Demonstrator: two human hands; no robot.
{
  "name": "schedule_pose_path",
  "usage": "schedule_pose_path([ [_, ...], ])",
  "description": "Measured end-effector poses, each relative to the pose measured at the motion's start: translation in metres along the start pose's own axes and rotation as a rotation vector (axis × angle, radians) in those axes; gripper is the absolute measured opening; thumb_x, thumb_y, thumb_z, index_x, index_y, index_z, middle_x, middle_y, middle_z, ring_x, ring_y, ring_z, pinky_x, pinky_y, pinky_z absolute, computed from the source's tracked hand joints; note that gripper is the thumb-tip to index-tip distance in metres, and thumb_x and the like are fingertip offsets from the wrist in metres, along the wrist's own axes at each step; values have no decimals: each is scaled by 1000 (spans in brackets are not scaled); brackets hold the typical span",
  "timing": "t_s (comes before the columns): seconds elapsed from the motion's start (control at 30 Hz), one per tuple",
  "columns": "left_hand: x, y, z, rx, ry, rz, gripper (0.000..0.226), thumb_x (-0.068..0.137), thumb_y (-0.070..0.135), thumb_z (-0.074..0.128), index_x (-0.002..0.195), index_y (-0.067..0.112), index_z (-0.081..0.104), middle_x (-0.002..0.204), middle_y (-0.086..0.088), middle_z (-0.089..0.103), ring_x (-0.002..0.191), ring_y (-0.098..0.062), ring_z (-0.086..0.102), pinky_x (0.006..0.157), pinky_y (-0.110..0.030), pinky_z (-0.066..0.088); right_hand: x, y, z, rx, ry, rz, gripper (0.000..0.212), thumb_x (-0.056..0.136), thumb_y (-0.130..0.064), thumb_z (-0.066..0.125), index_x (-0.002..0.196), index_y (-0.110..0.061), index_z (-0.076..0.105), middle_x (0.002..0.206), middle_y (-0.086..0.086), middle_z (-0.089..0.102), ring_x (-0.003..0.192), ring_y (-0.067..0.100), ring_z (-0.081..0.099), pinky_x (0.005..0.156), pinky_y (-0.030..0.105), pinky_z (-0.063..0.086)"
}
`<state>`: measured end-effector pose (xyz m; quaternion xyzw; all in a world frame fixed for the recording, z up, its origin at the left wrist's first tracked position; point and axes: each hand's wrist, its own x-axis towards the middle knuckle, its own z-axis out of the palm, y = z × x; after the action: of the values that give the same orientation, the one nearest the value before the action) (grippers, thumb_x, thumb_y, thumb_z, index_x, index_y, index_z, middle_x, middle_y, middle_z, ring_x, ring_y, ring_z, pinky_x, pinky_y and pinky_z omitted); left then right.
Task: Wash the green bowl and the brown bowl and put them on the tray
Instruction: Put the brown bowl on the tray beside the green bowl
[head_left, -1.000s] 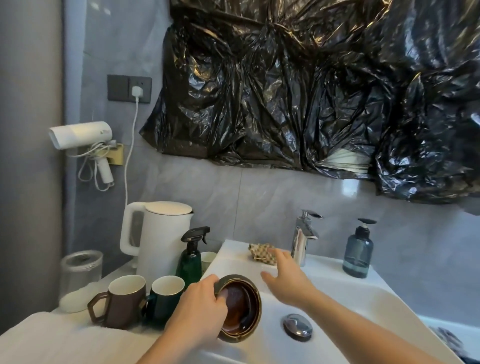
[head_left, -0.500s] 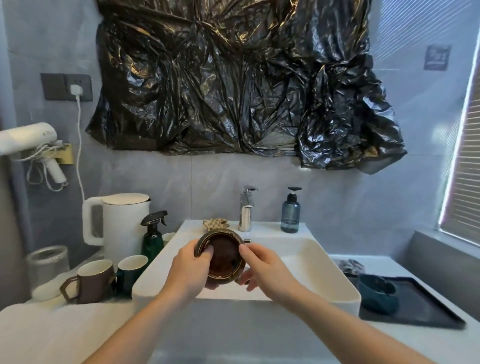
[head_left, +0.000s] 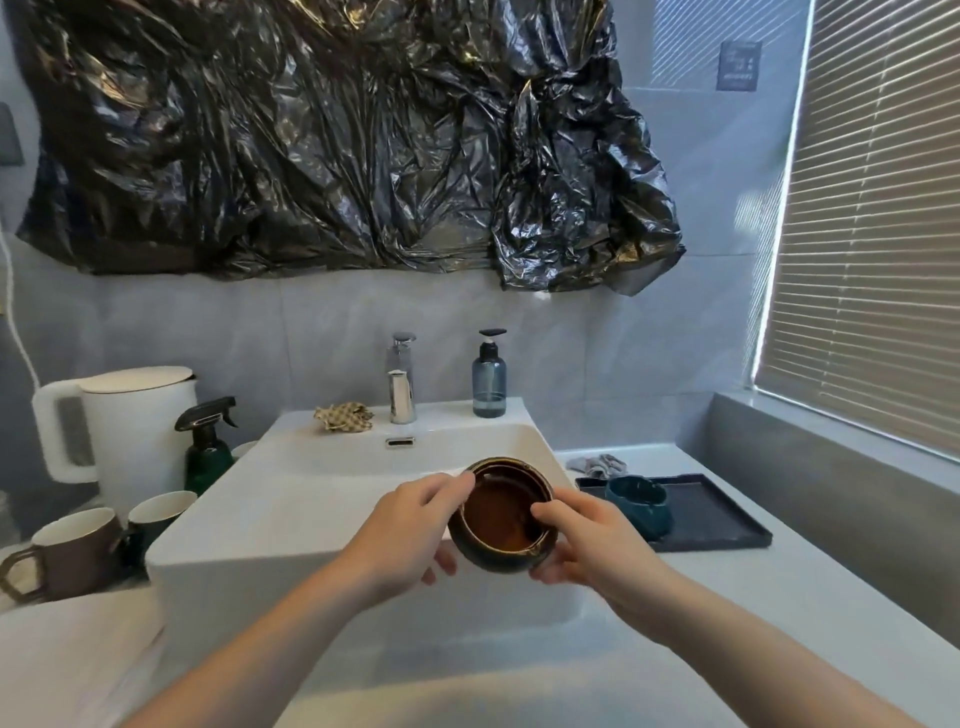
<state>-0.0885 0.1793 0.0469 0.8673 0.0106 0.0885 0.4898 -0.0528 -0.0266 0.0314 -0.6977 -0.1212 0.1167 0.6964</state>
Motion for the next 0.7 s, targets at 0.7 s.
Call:
schedule_pose_path([
  [0.7, 88, -1, 95, 582, -78, -8, 37, 90, 68, 44, 99, 40, 66, 108, 17, 67, 101, -15, 63, 91, -40, 56, 44, 46, -207, 23, 479, 185, 15, 104, -16, 52, 110, -11, 64, 94, 17, 71, 65, 26, 69, 59, 29, 58],
])
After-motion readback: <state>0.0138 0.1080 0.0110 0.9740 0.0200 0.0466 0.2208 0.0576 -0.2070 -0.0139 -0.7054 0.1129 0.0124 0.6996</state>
